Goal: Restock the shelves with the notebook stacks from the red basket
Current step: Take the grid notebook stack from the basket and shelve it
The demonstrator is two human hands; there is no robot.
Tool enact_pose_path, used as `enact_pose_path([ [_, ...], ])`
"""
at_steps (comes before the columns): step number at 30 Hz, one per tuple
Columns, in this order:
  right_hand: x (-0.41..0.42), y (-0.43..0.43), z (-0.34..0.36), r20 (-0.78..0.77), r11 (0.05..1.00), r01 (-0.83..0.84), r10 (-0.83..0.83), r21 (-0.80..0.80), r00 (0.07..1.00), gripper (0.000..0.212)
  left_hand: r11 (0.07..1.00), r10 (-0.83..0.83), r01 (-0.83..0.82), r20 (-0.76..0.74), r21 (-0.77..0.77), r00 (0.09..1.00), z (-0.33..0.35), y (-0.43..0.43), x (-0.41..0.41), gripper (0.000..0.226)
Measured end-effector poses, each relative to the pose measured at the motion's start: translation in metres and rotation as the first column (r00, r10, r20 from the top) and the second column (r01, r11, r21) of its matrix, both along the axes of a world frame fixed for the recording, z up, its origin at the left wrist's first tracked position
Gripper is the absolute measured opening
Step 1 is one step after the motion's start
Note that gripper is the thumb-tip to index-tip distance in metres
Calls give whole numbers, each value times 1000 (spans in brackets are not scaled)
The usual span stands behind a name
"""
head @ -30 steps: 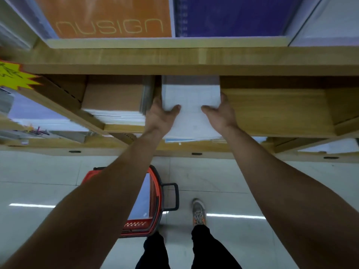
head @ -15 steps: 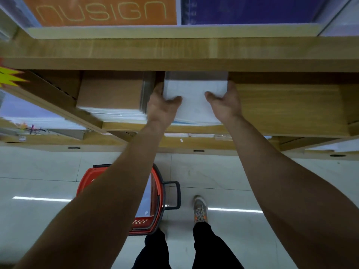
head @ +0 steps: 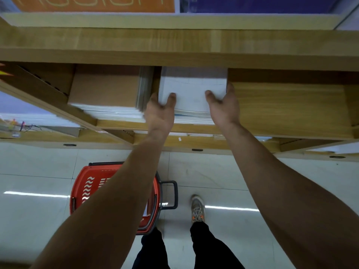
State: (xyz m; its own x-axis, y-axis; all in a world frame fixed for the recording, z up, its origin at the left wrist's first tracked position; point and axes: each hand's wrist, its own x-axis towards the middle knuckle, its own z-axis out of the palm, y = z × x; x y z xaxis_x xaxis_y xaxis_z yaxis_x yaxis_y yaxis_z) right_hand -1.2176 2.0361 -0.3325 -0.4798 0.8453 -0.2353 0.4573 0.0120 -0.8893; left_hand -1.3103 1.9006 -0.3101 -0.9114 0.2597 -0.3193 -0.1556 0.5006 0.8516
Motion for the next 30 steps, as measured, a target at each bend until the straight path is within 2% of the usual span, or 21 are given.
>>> enact_pose_path([
  [4, 2, 9, -3, -1, 998, -63, 63, -1, 998, 46, 992, -127, 127, -35, -5, 991, -5, -10, 1, 47],
  [8, 2, 15, -6, -14, 994, -110, 110, -1, 994, 42, 992, -119, 122, -81, 36, 990, -7, -12, 2, 44],
  [14, 1, 17, -3, -21, 987, -154, 153, -46, 988, 47, 987, -153, 152, 24, 56, 988, -12, -10, -6, 49],
  [17, 11, 4, -5, -57, 994, -97, 94, -49, 994, 50, 990, -68, 50, 133, 135, 989, -17, -15, 0, 60],
  [19, 25, -11, -13, -78, 995, -54, 47, -80, 996, 52, 992, -22, -3, 197, 129, 980, -24, -22, 9, 66],
  [23, 33, -32, -22, -112, 983, 14, -35, -184, 993, 52, 978, -23, -30, 250, 204, 968, -37, -31, 25, 54],
  [25, 29, -34, -24, -108, 984, 43, -62, -175, 992, 53, 972, -32, -29, 253, 234, 967, -40, -30, 26, 66],
  [28, 29, -39, -30, -111, 987, 72, -88, -145, 990, 53, 973, -90, 50, 171, 224, 981, -48, -30, 28, 81],
  [30, 28, -43, -32, -111, 987, 95, -110, -130, 988, 51, 971, -70, 29, 166, 236, 984, -51, -30, 29, 95],
])
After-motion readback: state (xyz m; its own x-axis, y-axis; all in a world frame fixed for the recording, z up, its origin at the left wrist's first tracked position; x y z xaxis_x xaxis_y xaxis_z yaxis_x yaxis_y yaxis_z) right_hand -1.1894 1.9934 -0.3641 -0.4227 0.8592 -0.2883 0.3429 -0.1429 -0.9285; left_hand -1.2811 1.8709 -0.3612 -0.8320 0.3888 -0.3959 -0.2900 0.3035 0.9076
